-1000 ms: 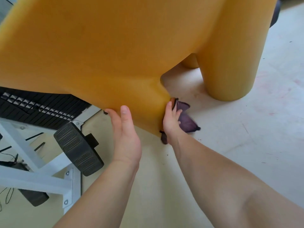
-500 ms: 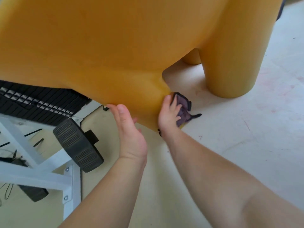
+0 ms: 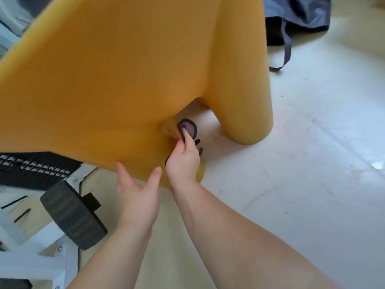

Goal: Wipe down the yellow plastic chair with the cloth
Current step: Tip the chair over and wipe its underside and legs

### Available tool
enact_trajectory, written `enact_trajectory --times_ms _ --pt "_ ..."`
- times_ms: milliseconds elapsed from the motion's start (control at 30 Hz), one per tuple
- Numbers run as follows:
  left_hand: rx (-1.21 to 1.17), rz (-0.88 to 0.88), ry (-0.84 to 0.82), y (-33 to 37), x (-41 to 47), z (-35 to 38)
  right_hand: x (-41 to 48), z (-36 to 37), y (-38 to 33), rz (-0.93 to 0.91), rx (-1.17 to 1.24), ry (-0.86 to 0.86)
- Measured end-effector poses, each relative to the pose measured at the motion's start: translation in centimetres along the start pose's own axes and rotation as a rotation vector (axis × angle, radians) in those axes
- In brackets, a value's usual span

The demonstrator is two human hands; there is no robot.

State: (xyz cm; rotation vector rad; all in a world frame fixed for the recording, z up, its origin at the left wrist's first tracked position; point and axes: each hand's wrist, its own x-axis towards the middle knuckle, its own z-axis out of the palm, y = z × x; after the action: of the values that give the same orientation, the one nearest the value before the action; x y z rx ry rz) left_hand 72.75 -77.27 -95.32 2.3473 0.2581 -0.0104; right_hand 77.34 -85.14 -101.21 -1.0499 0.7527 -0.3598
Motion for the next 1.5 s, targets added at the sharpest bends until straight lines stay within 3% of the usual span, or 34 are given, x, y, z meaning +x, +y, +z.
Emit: enact_trajectory --times_ms 100,267,400,500,567,667,767,833,933,1033,1100,1167,1267,1333,1400,1500 --pt "0.228 0.201 -0.087 2.7 -1.8 1.9 1.4 -3.9 -1.8 0.000 0.037 0.087" --pt "0.629 0.891 -0.096 10.7 -2.1 5.0 2.6 -8.4 -4.7 -0.310 0.004 0.084" --pt "0.760 1.320 0.084 17.5 -0.3 6.4 3.7 -9.9 -8.2 -0.514 -0.237 0.182" --pt "0.857 1.568 0.289 21.2 0.3 5.9 5.3 -10.3 -11.8 -0.640 -0.193 0.205" --pt "0.912 1.667 0.386 23.1 0.3 5.5 7.3 -10.5 -13.7 -0.697 -0.051 0.106" --pt "1.047 1.684 0.375 25.5 0.8 6.0 11.2 -11.4 -14.2 -0.731 0.036 0.090" --pt "1.204 1.575 0.305 26.7 1.0 7.2 14.8 -12.2 -12.8 -0.712 -0.246 0.226" --pt "1.224 1.531 0.287 27.0 0.9 7.7 16.3 -12.7 -11.3 -0.463 -0.359 0.168" --pt "1.216 1.522 0.259 27.9 0.7 7.8 19.0 -14.2 -8.5 -0.111 -0.323 0.109" --pt "1.301 1.499 0.209 29.0 0.6 7.9 19.8 -15.0 -8.3 0.062 -0.252 0.100" --pt "1.398 1.484 0.226 29.0 0.6 8.2 18.3 -14.1 -10.1 -0.057 -0.248 0.088" --pt "1.422 1.531 0.259 28.7 0.7 8.3 15.8 -12.9 -13.5 -0.313 -0.203 0.081" --pt "1.229 1.619 0.339 29.2 1.5 7.2 13.6 -11.7 -18.2 -0.668 -0.045 0.025" --pt "1.143 1.628 0.320 30.4 1.7 6.2 14.5 -11.7 -18.9 -0.729 -0.048 0.018" --pt "1.196 1.574 0.280 31.4 1.4 6.0 17.2 -12.3 -17.3 -0.545 -0.160 0.040" --pt "1.360 1.447 0.246 31.3 0.5 7.0 22.8 -14.5 -10.9 -0.063 -0.349 0.081"
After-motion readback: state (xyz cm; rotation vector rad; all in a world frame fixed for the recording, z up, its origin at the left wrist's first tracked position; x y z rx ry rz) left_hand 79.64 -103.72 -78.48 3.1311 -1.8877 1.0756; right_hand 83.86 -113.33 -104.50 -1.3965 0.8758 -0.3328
